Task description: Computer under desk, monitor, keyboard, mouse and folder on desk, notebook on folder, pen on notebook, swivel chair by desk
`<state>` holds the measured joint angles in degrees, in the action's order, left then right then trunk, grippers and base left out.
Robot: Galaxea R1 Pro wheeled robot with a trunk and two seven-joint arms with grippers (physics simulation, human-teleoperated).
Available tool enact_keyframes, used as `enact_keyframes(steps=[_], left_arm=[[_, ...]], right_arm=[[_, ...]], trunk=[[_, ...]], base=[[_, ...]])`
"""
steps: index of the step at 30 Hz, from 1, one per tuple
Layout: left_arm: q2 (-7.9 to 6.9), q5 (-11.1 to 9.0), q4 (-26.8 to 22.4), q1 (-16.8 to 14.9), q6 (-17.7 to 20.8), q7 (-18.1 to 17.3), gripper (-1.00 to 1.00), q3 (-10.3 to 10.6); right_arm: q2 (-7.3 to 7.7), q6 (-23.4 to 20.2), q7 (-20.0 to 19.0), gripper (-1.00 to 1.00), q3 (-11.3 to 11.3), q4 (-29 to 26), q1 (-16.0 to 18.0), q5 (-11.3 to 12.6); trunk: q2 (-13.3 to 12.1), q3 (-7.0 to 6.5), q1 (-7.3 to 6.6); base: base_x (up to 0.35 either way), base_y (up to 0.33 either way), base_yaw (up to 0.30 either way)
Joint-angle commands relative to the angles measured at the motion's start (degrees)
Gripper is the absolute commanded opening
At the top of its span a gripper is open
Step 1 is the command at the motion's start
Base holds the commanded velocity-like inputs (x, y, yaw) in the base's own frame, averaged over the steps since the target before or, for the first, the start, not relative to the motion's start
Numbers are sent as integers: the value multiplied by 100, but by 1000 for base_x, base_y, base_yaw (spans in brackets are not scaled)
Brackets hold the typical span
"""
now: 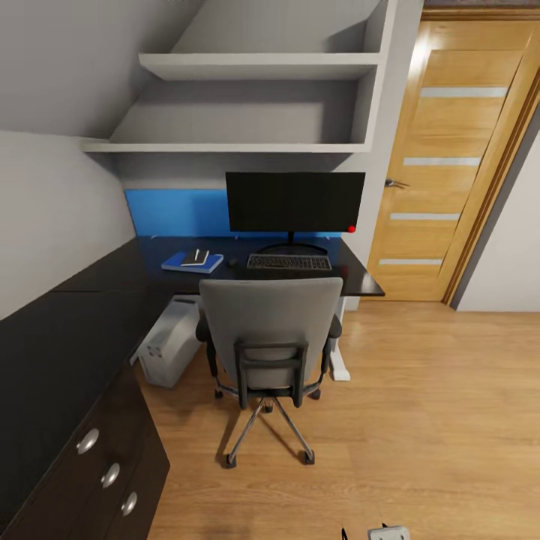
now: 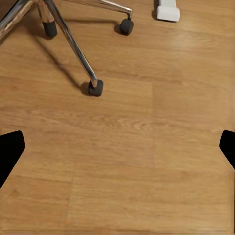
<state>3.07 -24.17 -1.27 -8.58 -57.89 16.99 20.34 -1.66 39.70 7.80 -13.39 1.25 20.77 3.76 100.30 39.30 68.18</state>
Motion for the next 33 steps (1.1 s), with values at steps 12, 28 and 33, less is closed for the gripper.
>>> enact_keyframes(steps=[12,28,33], left_arm=[[1,-26,0,-2,-12,47,100,49],[-17,-26,-4,-1,-12,34,100,28],[-17,-24,-5,-1,-12,33,100,30]], right_arm=[[-3,-23,20,100,-50,10,6,37],[-1,-24,20,100,-50,13,6,37],[-1,-24,20,100,-50,11,6,37]], trunk=[[-360,-157,-199],[-360,-157,-199],[-360,-157,-199]], base=[[0,0,0],[0,0,0],[0,0,0]])
